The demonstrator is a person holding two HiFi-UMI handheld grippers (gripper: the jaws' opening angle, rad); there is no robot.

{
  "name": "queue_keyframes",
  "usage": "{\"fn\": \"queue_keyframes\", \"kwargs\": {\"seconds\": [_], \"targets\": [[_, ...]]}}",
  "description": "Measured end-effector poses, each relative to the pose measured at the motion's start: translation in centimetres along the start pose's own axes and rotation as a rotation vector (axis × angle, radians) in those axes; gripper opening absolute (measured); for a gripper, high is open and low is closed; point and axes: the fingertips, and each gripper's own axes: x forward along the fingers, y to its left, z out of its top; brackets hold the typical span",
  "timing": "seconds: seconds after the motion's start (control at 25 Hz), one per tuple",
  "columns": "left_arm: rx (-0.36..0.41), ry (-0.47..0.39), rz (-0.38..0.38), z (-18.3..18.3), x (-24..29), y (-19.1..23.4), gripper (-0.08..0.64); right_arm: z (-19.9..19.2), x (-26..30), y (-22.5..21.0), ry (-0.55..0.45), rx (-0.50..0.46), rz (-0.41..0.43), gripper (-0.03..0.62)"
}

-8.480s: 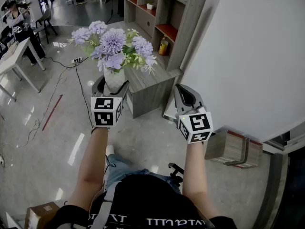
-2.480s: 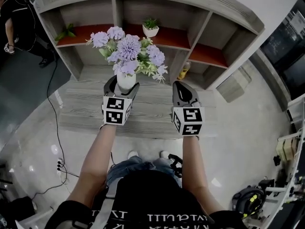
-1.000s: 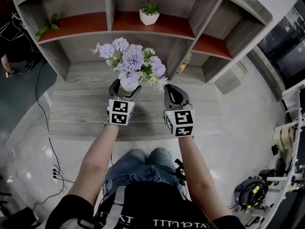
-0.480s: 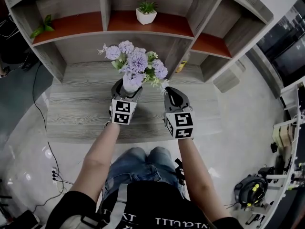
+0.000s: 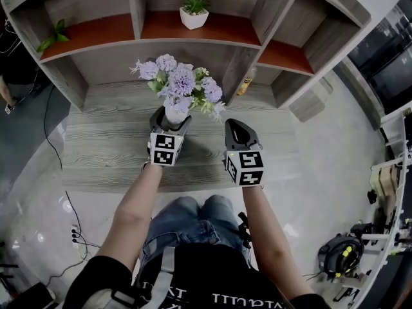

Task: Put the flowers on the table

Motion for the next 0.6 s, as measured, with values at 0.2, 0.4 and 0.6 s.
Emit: {"fn": "queue_keyframes", "kwargs": {"seconds": [0.2,0.4,0.6], "targets": [[-0.037,0.011,-0.002,-0.4,-0.3,0.3,0.374,-0.7,0.0,0.0,0.011,0.033,0.000,0.017],[-0.032,0.016,-0.017,-0.4,-0.3,0.2,0.374,-0.7,0.0,0.0,0.005,0.044,0.007,0.017],[-0.027,0.037,-0.027,-0.6,-0.6,0.1,0.374,-1.6,-0.6,1.0,0.009,0.087,0.015,0.017]]}}
